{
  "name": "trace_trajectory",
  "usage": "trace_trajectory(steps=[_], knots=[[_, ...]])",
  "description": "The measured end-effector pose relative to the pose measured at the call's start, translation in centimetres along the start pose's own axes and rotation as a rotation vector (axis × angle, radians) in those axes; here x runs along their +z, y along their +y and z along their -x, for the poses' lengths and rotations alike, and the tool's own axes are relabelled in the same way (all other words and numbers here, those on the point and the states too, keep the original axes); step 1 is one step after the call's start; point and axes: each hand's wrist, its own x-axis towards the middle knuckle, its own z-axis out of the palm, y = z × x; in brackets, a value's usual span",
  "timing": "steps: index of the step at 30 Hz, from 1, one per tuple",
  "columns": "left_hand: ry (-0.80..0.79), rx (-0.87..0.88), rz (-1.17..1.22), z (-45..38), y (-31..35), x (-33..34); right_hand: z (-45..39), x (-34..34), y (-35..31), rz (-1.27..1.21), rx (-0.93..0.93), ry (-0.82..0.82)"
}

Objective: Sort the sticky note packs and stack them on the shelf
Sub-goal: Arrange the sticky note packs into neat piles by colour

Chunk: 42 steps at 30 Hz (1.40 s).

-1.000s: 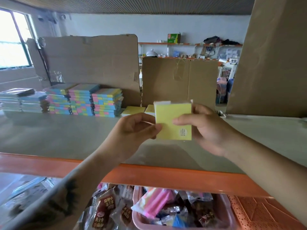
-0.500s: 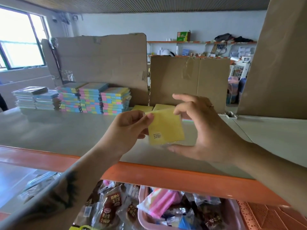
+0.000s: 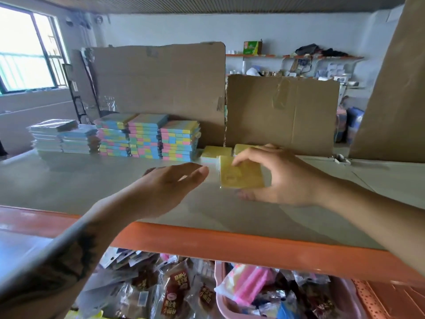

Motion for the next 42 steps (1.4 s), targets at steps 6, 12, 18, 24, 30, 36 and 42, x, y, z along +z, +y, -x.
trace_trajectory(steps=[6,12,18,24,30,36,42], knots=[[-0.16,-0.022,-0.418,1.5,-5.6,-3.2,-6.9,1.1,1.9,-0.123,0.254,-0.027],[-0.206,0.037,-0.398,1.7,-7.2,-3.9,-11.9,2.3,3.0,-0.153,0.399,-0.042],[-0.192,0.073,-0.408,1.3,-8.3,-3.4,-14.4,4.5,3.9,-0.063,0.48,-0.125],[-0.184,0.088,-0.426,1.4,-7.9,-3.5,-14.4,5.1,4.1,-0.015,0.504,-0.208],[-0.171,0.095,-0.421,1.2,-8.2,-3.4,-14.1,5.2,4.1,-0.036,0.553,-0.204],[-0.168,0.128,-0.441,1.2,-7.5,-3.7,-12.5,4.5,2.8,0.165,0.488,-0.171],[-0.084,0.181,-0.467,1.2,-3.3,-2.3,-5.9,2.6,0.3,0.464,0.389,-0.148]])
